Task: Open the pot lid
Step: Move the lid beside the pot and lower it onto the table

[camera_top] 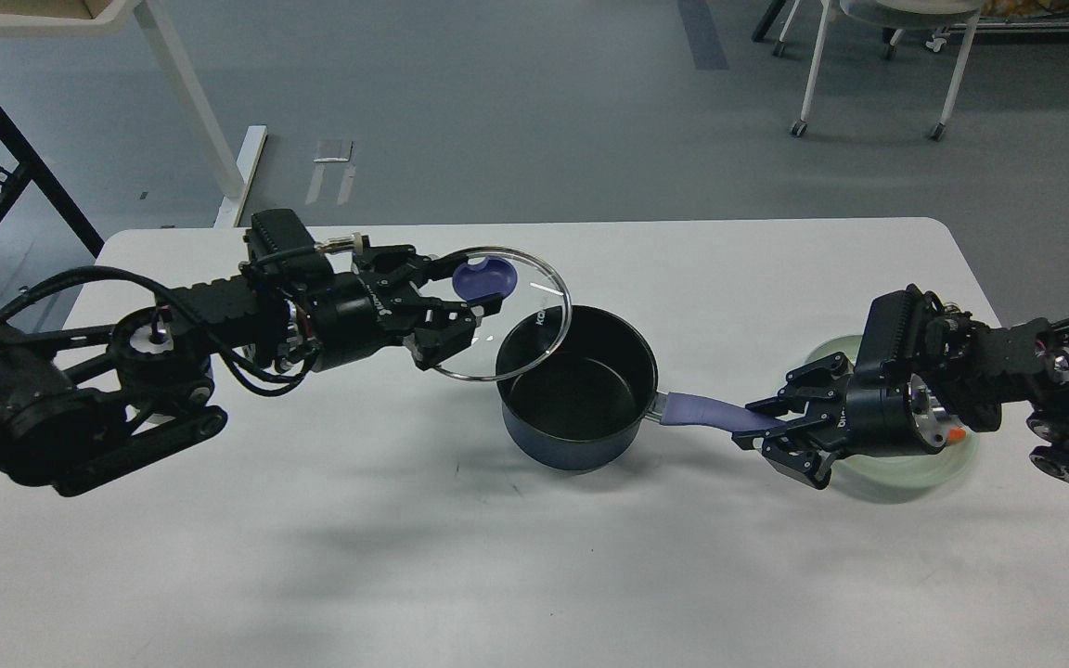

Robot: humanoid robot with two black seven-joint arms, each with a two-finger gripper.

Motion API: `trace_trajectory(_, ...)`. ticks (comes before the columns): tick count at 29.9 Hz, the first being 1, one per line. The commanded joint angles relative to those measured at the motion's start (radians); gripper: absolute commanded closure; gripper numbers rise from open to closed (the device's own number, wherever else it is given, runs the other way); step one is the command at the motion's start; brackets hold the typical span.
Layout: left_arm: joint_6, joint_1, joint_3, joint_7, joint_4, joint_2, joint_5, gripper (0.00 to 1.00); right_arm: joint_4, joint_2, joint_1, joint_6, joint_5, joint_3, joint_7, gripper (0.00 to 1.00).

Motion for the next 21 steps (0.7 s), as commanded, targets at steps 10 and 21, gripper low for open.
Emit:
trace_trajectory(10,0.124,0.239,0.010,-0.064,-0.087,0.326,-0.009,0.48,-0.001,-0.005,0.002,0.000,0.002,0.000,0.000,0.80)
trace_trajectory(21,0.171,0.329,0.034,-0.064,0.068,0.297,-0.001,0.47,-0.001,-0.006,-0.001,0.000,0.002,0.000,0.000,0.80)
